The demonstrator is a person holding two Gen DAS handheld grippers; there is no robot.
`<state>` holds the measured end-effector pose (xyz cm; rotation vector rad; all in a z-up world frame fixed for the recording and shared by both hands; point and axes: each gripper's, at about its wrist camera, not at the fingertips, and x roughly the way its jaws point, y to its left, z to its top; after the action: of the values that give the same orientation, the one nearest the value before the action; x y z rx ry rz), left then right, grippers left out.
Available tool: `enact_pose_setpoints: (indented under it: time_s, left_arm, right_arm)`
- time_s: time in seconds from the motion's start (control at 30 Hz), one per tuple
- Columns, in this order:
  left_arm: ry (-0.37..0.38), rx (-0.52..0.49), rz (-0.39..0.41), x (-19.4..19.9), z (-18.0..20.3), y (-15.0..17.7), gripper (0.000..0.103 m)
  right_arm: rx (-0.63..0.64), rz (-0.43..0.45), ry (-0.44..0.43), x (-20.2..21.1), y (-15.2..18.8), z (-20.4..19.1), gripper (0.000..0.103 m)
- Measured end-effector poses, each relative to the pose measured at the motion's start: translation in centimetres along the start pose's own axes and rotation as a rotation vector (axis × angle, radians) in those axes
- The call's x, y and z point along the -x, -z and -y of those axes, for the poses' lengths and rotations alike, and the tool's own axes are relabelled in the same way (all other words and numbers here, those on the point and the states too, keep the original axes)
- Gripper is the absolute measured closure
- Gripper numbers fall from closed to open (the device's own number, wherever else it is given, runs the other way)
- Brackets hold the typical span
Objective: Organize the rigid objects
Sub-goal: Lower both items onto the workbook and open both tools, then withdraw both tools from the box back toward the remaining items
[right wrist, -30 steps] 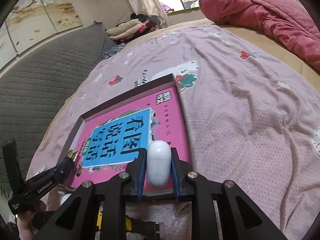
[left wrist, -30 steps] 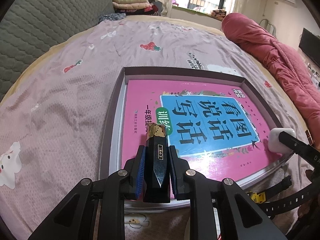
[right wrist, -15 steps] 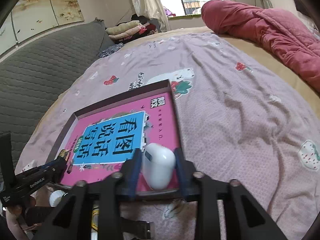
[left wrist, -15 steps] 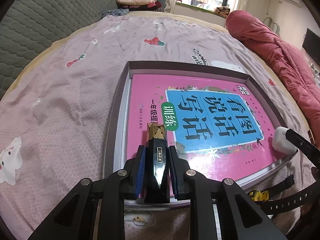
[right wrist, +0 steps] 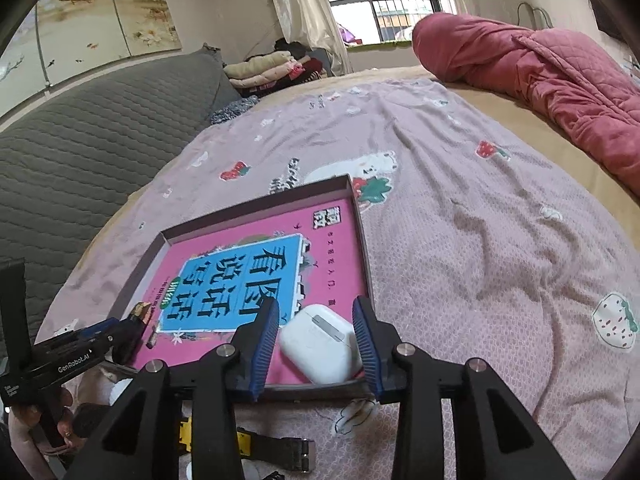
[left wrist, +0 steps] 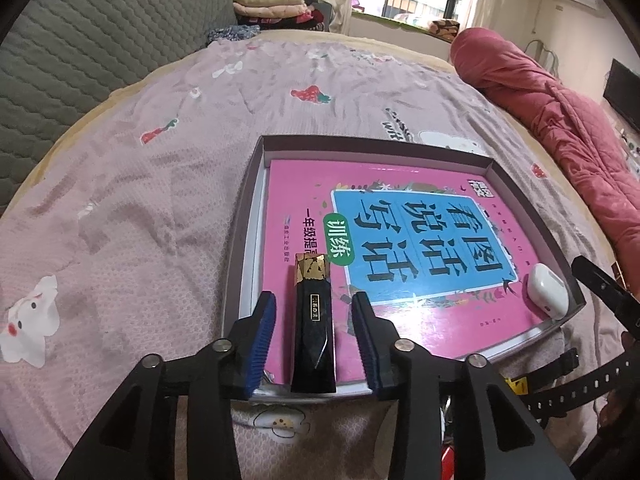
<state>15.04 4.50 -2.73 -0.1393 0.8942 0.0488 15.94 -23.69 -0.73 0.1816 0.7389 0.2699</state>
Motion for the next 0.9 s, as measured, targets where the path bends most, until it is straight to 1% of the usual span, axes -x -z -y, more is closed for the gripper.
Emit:
enact_pose_setpoints:
  time_s: [0.1, 0.37, 0.5, 0.57, 0.63, 0.7, 0.9]
  left_arm:
    - [-0.008, -0.006, 0.007, 0.5, 0.0, 0.0, 0.052]
    - [-0.025, -0.01, 0.017, 1.7, 0.0, 0.2, 0.05]
    - [-0.052, -0.021, 0.03, 2.2, 0.0, 0.2, 0.043]
    - [-0.041, -0.014, 0.028, 2.4, 0.0, 0.3, 0.042]
    - [-0.041, -0.017, 0.026, 2.5, 0.1, 0.3, 0.042]
    - [-0.046, -0.025, 0.029, 2.7, 0.2, 0.4, 0.042]
    - [-0.045, -0.033, 0.036, 3.5, 0.3, 0.6, 0.041]
  right_arm:
    - [0.0, 0.016, -0.008, 0.5, -0.1, 0.0, 0.064]
    - [-0.006, 0.029, -0.016, 1.1, -0.1, 0.0, 0.064]
    - [0.003, 0.029, -0.022, 1.3, -0.1, -0.2, 0.064]
    - [0.012, 0.032, -0.024, 1.4, 0.0, -0.3, 0.062]
    - [0.021, 0.037, -0.025, 1.6, 0.1, -0.5, 0.057]
    - [0.027, 0.044, -0.03, 1.8, 0.1, -0.6, 0.055]
    - [0.038, 0.057, -0.032, 2.4, 0.3, -0.9, 0.055]
